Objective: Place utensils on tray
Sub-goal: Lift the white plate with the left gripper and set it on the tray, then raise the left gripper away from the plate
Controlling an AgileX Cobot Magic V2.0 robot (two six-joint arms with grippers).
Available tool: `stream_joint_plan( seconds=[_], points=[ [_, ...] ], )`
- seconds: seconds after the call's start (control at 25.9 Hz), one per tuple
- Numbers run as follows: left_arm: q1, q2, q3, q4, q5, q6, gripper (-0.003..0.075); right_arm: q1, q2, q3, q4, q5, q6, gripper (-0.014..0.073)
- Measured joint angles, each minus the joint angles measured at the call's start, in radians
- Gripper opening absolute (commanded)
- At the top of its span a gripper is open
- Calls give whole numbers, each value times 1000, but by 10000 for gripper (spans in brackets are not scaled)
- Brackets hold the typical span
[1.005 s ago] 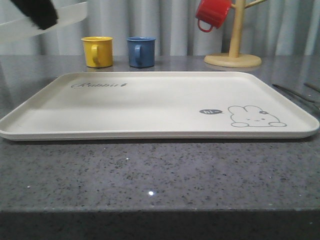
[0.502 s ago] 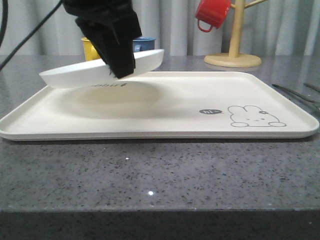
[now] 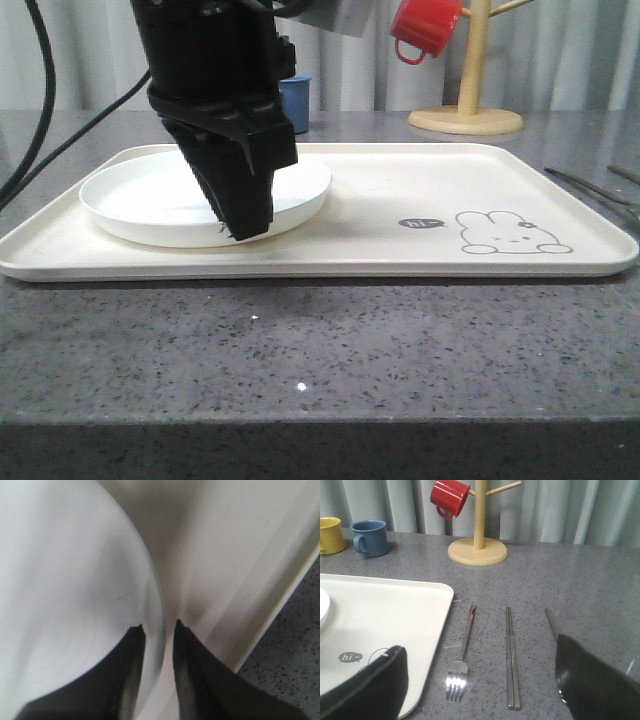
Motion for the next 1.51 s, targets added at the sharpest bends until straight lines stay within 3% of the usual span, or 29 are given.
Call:
stream_joint_plan(
  seconds=[0.08, 0.23, 0.35, 0.54, 0.58, 0.85, 1.16, 1.31, 1.51],
  points=[
    [0, 1, -6, 0, 20, -2, 436, 0, 0, 0, 0, 0, 0, 624],
    [0, 1, -53, -2, 100, -4, 397, 0, 0, 0, 0, 0, 0, 624],
    [0, 1, -102, -4, 119, -4, 280, 0, 0, 0, 0, 0, 0, 624],
    [0, -34, -137, -2, 130, -4, 5, 0, 0, 0, 0, 0, 0, 624],
    [4, -45, -140, -2, 131, -4, -17, 0, 0, 0, 0, 0, 0, 624],
    [123, -164, -132, -2, 136, -65, -18, 0, 0, 0, 0, 0, 0, 624],
    [430, -403, 57, -2, 114, -165, -18, 0, 0, 0, 0, 0, 0, 624],
    [549, -579, 240, -6, 0, -184, -18, 0, 0, 0, 0, 0, 0, 624],
    [571, -840, 499, -27, -261, -184, -18, 0, 0, 0, 0, 0, 0, 624]
  ],
)
